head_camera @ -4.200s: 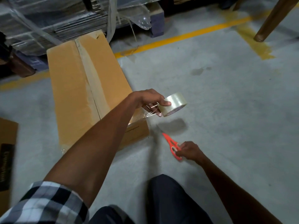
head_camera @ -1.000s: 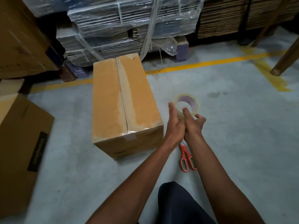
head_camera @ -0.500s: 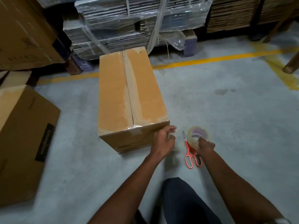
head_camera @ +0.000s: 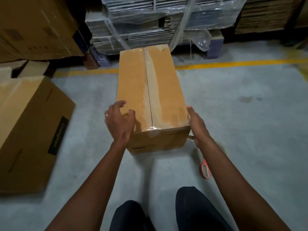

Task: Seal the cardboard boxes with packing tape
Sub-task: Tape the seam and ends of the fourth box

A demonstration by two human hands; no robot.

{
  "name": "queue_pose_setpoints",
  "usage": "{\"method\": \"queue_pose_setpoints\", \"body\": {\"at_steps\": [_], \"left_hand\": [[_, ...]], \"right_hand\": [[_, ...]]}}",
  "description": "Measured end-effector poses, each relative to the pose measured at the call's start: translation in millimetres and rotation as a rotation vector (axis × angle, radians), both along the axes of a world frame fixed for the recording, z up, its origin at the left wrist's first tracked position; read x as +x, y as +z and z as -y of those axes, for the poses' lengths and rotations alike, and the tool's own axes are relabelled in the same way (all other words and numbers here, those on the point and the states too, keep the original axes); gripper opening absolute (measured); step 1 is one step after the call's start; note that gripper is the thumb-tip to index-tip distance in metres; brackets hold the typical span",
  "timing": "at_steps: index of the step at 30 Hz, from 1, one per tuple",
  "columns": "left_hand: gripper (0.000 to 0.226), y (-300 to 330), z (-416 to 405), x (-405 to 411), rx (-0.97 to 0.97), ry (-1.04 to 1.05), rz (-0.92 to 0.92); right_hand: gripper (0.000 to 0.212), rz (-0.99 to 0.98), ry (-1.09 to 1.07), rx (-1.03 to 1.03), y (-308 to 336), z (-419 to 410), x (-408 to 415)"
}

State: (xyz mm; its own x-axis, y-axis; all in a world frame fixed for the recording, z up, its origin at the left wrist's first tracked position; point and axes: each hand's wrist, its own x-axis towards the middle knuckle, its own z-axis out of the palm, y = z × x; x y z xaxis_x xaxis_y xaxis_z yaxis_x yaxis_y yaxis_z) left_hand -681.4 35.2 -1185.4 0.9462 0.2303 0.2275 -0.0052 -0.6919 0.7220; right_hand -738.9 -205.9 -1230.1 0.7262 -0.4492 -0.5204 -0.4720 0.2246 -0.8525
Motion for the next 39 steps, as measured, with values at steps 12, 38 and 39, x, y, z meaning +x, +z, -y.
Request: {"method": "queue_pose_setpoints", "body": {"at_steps": [12,38,39], "left_hand": [[0.066,-49,-27,-10,-0.481,0.035,-0.277],[0.047,-47,-29,-8,-0.372,0.065,-0.378],[0.047,-38,-36,-10,-0.467,0.053,-0.48]], "right_hand": [[0.095,-0.166,-0.139,0.285,5,-27,1],[0.058,-0.024,-0.116,0.364,8,-28,-6],[0.059,-0.027,-0.108,0.376,14,-29,-12]]}}
